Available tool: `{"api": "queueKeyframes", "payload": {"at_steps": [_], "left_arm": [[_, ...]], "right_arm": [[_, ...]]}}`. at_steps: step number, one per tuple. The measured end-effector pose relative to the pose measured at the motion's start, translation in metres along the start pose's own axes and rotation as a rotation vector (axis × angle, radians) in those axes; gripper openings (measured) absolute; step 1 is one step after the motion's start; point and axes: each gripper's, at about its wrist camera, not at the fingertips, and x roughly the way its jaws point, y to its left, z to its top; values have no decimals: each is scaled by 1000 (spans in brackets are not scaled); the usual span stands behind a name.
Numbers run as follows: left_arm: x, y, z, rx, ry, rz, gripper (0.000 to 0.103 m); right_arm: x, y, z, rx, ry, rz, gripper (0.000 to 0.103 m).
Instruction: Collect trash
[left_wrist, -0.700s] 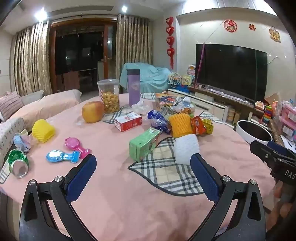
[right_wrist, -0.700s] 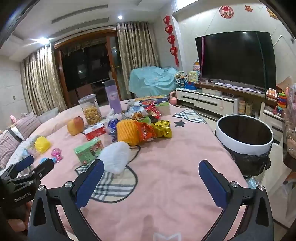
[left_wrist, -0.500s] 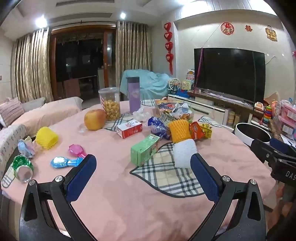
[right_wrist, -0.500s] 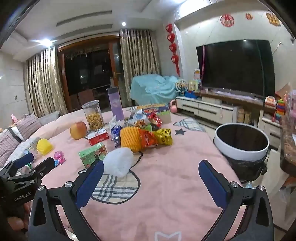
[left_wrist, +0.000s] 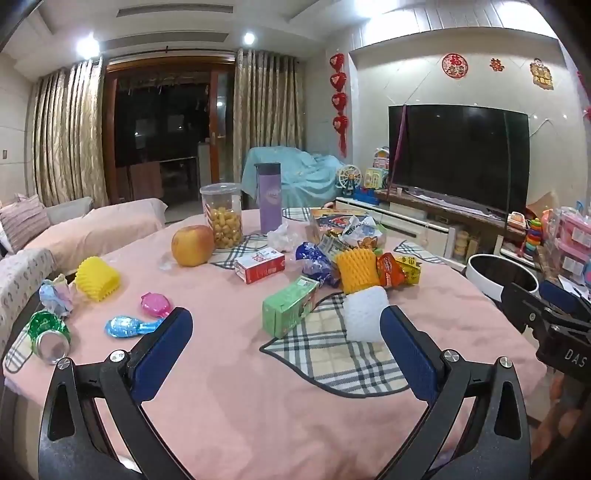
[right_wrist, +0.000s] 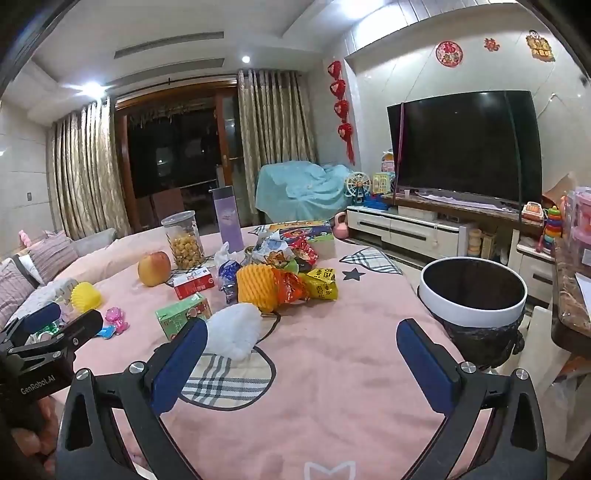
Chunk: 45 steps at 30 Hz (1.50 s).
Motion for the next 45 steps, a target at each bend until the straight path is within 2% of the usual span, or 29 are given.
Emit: {"api": "queueKeyframes", "payload": {"at_steps": [45], "left_arm": [[4, 2, -5, -6, 13, -3, 103]], "right_arm": [[-2, 0, -1, 29, 16, 47, 103]]}}
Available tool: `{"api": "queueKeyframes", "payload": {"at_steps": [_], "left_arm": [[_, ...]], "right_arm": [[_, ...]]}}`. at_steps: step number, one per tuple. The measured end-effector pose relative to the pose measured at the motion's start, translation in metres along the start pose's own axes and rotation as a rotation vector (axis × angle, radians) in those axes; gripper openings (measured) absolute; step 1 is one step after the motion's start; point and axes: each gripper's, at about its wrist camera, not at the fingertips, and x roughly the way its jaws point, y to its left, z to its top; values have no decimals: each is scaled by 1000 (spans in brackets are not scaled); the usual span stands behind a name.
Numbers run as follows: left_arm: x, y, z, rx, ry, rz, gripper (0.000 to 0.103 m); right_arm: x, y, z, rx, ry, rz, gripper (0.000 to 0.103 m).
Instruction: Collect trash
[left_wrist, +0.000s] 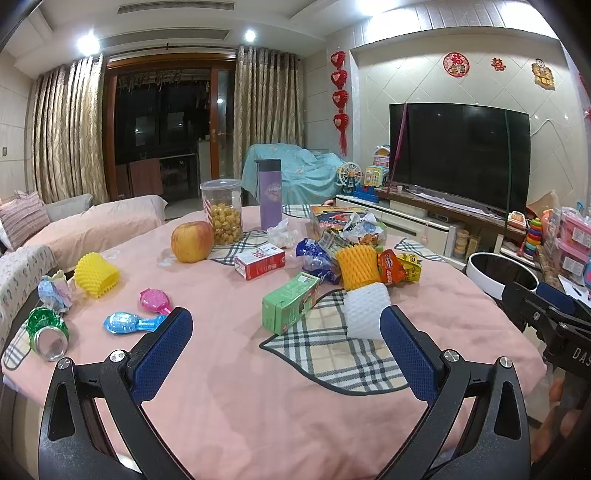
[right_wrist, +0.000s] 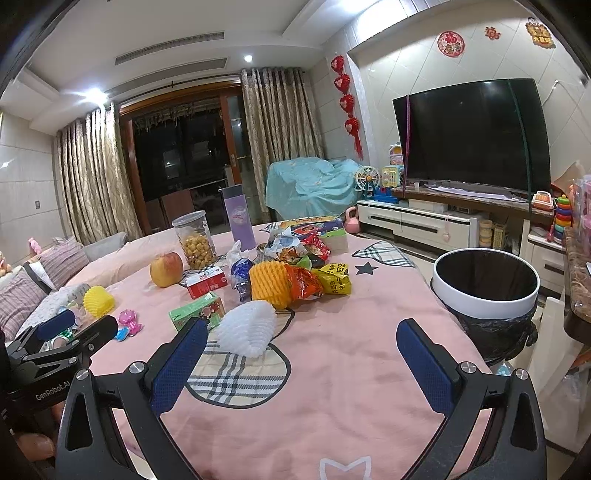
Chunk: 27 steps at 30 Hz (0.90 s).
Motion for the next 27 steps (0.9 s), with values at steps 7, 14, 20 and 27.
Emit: {"api": "queueKeyframes", "payload": {"at_steps": [7, 14, 20, 27], "left_arm": [[1, 1, 0, -2, 3, -2, 103], [2, 0, 0, -1, 7, -3, 103], [10, 5, -3, -12, 33, -5, 103], [32, 18, -9, -21, 106, 1, 103]], "right_arm": [[0, 1, -1, 1, 2, 1, 103], [0, 2, -2, 2, 5, 5, 103], [5, 5, -4, 11, 27, 17, 103], [27, 9, -7, 34, 117, 72, 103]]}}
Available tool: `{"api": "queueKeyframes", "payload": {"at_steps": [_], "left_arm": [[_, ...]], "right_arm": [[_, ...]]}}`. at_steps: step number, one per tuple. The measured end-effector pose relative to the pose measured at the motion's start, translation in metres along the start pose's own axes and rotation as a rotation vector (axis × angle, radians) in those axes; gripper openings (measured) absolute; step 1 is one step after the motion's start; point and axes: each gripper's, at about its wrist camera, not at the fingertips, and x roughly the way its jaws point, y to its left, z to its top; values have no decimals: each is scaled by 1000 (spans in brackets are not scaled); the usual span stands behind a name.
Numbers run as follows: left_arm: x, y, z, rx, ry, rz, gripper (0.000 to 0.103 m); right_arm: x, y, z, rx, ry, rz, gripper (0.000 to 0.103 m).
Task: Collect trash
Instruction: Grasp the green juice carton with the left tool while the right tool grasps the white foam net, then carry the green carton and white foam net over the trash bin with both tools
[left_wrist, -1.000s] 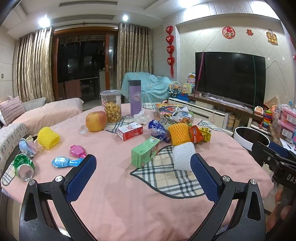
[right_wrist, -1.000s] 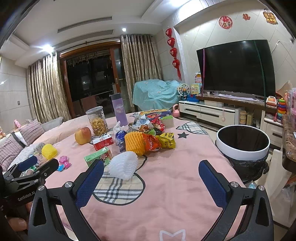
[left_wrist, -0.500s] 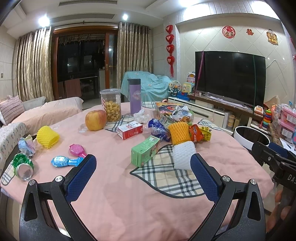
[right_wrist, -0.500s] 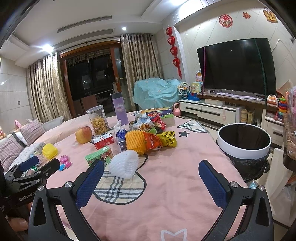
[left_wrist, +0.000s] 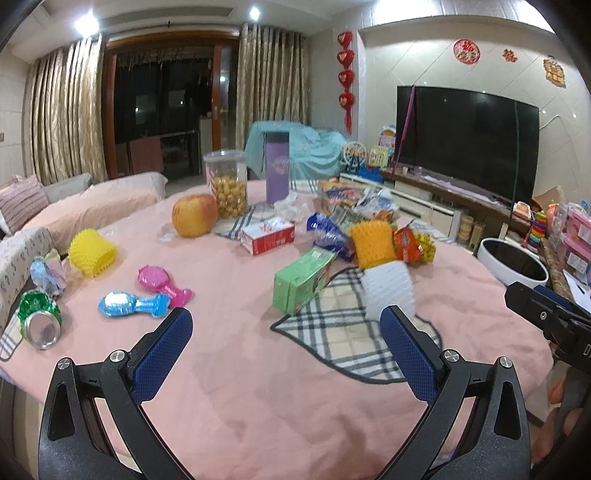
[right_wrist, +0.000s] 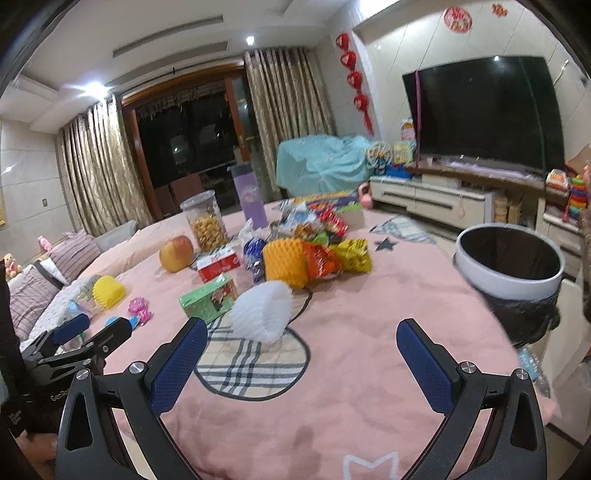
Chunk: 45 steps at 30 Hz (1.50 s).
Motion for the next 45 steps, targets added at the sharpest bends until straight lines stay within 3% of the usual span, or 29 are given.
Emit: {"api": "queueKeyframes", "payload": {"at_steps": [19, 23, 26, 30, 32, 34, 36, 39, 45], "left_arm": [[94, 26, 6, 24, 198, -41, 103], [111, 25, 11, 26, 236, -70, 103], [121, 22, 14, 34, 257, -95, 101], [134, 13, 18, 61, 293, -117, 88], [141, 9, 18, 75, 320, -127, 77], [146, 7, 18, 80, 340, -143, 45], [148, 5, 16, 84, 358, -153, 34], [141, 4, 15, 74, 344, -156, 34], [122, -14, 9, 44, 326, -196, 34]], "right_arm": [[100, 0, -7, 84, 268, 90, 101], [117, -1, -8, 114, 311, 111, 96], [129, -1, -8, 131, 343, 120, 86], [133, 0, -5, 125, 353, 134, 73], [135, 0, -5, 123, 362, 145, 50], [138, 2, -4, 121, 370, 155, 43], [135, 1, -3, 117, 360, 158, 35], [129, -6, 0, 130, 353, 163, 29], [112, -33, 4, 160, 328, 143, 27]]}}
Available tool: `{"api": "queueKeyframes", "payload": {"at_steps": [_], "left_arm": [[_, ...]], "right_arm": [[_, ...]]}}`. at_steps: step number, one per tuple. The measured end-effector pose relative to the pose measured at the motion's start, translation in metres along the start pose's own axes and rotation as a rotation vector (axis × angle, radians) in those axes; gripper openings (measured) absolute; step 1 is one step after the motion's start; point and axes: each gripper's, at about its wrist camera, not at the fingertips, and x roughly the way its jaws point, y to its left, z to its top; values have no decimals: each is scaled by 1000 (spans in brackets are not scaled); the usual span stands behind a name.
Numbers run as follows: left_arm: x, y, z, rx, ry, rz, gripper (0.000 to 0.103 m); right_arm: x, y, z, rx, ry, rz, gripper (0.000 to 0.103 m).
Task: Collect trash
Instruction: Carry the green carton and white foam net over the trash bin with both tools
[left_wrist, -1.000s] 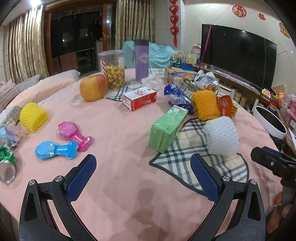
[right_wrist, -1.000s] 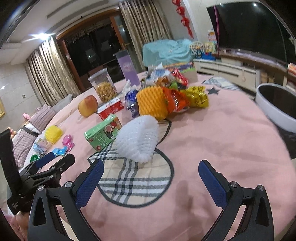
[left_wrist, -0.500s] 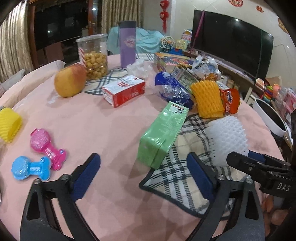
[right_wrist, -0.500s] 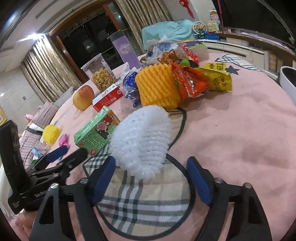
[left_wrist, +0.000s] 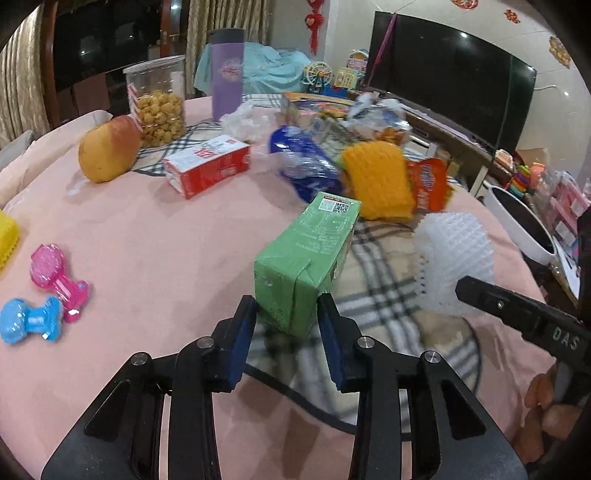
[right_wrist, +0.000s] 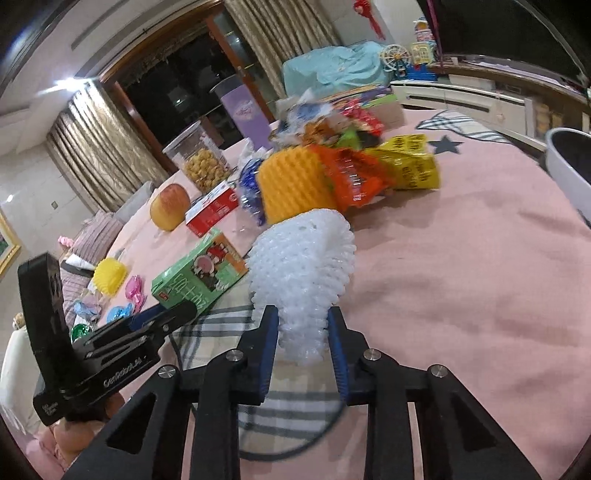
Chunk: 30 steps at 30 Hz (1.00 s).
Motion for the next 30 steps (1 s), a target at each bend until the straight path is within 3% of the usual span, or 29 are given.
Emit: {"api": "queueKeyframes", "payload": {"at_steps": [30], "left_arm": [[4, -171, 25, 234, -56, -196, 33]], "right_arm": [[-106, -126, 13, 143, -162, -168, 24]]}}
